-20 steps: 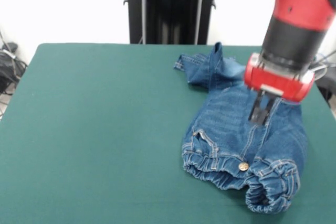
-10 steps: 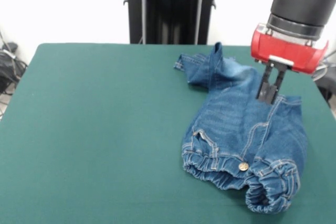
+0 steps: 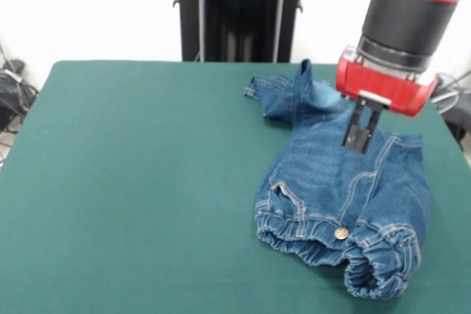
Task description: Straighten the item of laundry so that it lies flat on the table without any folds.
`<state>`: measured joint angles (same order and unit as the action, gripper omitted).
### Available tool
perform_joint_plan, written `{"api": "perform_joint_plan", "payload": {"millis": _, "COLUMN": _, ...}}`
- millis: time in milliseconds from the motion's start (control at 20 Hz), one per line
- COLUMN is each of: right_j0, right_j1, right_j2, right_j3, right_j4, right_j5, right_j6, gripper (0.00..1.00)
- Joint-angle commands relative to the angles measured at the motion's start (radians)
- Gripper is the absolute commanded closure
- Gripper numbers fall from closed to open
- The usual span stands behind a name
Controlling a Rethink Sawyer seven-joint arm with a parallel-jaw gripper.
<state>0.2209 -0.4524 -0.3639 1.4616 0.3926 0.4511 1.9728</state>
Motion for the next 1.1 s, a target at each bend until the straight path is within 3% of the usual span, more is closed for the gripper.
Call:
{"api": "perform_joint_plan", "payload": {"millis": 50, "right_j0": -0.022, "right_j1": 0.082, "right_j2": 0.103, "right_j3": 0.021, "right_j4": 0.019, "right_j5": -0.041, "right_j6": 0.196, "gripper": 1.00}}
{"api": "perform_joint_plan", "payload": {"millis": 850, "right_j0": 0.050, "right_j1": 0.126, "right_j2": 0.046, "right_j3": -0.071, "right_j4": 0.043, "right_j5": 0.038, "right_j6": 0.256, "gripper": 1.00}}
{"api": "perform_joint_plan", "payload": {"millis": 1100, "right_j0": 0.036, "right_j1": 0.125, "right_j2": 0.067, "right_j3": -0.091, "right_j4": 0.024, "right_j5": 0.007, "right_j6": 0.204, "gripper": 1.00}}
